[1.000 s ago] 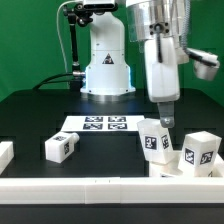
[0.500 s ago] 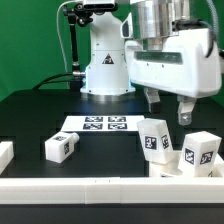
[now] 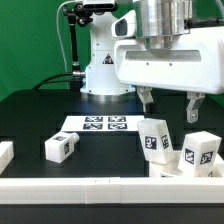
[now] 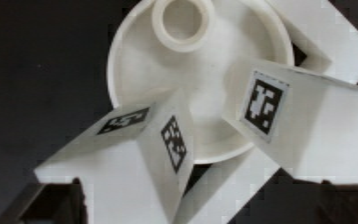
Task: Assemble stool
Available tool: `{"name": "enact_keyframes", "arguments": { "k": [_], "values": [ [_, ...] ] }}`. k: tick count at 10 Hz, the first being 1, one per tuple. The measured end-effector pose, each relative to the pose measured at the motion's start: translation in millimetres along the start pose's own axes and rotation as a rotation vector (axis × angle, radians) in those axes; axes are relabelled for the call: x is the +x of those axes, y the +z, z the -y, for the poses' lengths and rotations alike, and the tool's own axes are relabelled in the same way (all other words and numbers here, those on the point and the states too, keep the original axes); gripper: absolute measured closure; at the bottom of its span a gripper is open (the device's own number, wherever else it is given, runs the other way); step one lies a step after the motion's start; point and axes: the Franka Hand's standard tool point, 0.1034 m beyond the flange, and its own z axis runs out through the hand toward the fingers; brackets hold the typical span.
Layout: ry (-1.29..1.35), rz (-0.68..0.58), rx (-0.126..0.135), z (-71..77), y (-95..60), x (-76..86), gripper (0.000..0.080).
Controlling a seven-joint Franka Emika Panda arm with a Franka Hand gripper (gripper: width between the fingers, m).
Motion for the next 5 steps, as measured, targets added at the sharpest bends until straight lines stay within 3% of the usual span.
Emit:
{"name": "enact_keyframes", "arguments": {
  "k": [5],
  "values": [
    [-0.530,-0.049,-0.027,0.2,0.0,4.3,0.0151]
  ]
}}
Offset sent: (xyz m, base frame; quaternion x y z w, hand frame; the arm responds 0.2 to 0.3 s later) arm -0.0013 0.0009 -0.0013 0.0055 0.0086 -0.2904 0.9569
